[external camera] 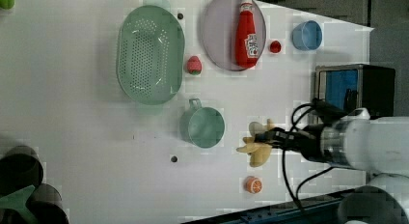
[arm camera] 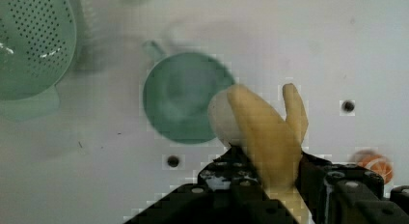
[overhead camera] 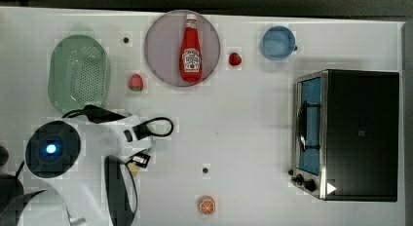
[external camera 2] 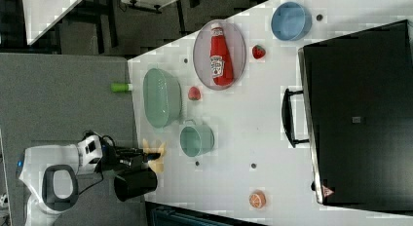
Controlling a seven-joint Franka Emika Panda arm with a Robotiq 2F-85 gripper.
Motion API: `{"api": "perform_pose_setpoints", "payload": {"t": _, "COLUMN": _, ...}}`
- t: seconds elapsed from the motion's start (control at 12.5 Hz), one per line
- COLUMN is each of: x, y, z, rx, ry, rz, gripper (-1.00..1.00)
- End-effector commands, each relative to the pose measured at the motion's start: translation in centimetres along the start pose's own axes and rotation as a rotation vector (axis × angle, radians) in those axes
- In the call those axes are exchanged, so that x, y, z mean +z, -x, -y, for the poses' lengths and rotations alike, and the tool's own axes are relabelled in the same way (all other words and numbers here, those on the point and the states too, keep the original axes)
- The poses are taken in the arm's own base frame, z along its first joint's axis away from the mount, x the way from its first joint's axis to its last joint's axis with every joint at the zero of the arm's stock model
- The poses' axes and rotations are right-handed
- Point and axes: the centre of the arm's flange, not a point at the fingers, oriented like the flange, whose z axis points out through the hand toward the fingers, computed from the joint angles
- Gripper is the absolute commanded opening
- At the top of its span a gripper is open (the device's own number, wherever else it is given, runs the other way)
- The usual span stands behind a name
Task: Pick Banana and place it in mug.
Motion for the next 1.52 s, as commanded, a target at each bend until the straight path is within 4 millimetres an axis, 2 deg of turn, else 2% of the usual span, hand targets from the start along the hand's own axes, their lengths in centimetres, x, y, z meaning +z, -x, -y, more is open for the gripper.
{"api": "perform_pose_setpoints", "payload": {"t": 0.08, "x": 4.0, "y": -0.9, "z": 2.1, "rx": 0.145, "ry": -0.025, "rz": 0.025, "gripper": -0.4}}
{"api": "perform_pose_setpoints", "payload": {"t": 0.24, "x": 6.9, "y": -1.2, "z": 3.0, "rx": 0.135, "ry": -0.05, "rz": 0.026, "gripper": -0.4}}
{"api": "perform_pose_setpoints", "payload": {"t": 0.32, "x": 8.2, "y": -1.3, "z": 3.1, "rx": 0.136, "ry": -0.06, "rz": 0.026, "gripper": -0.32}}
{"api": "perform_pose_setpoints", "payload": {"t": 0.56, "x": 10.9, "y": -1.3, "z": 2.8, "rx": 0.142, "ry": -0.064, "rz": 0.038, "gripper": 0.32}}
{"api": "perform_pose_setpoints", "payload": {"t": 0.8, "x": 11.5, "y": -1.1, "z": 2.6, "rx": 0.144, "ry": -0.056, "rz": 0.047, "gripper": 0.99}}
{"api": "perform_pose_setpoints", "payload": {"t": 0.88, "x": 11.5, "y": -1.1, "z": 2.6, "rx": 0.144, "ry": -0.056, "rz": 0.047, "gripper": 1.0}}
{"api": "perform_pose_setpoints", "payload": {"t": 1.04, "x": 10.7, "y": -1.7, "z": 2.6, "rx": 0.153, "ry": -0.073, "rz": 0.03, "gripper": 1.0}}
{"api": "perform_pose_setpoints", "payload": {"t": 1.2, "x": 8.7, "y": -3.6, "z": 1.5, "rx": 0.191, "ry": -0.101, "rz": -0.003, "gripper": 1.0}}
{"api": "perform_pose_setpoints", "payload": {"t": 1.36, "x": 5.6, "y": -6.6, "z": -1.2, "rx": 0.268, "ry": -0.135, "rz": -0.049, "gripper": 1.0}}
{"api": "perform_pose_setpoints", "payload": {"t": 1.52, "x": 1.7, "y": -9.5, "z": -5.5, "rx": 0.363, "ry": -0.161, "rz": -0.085, "gripper": 1.0}}
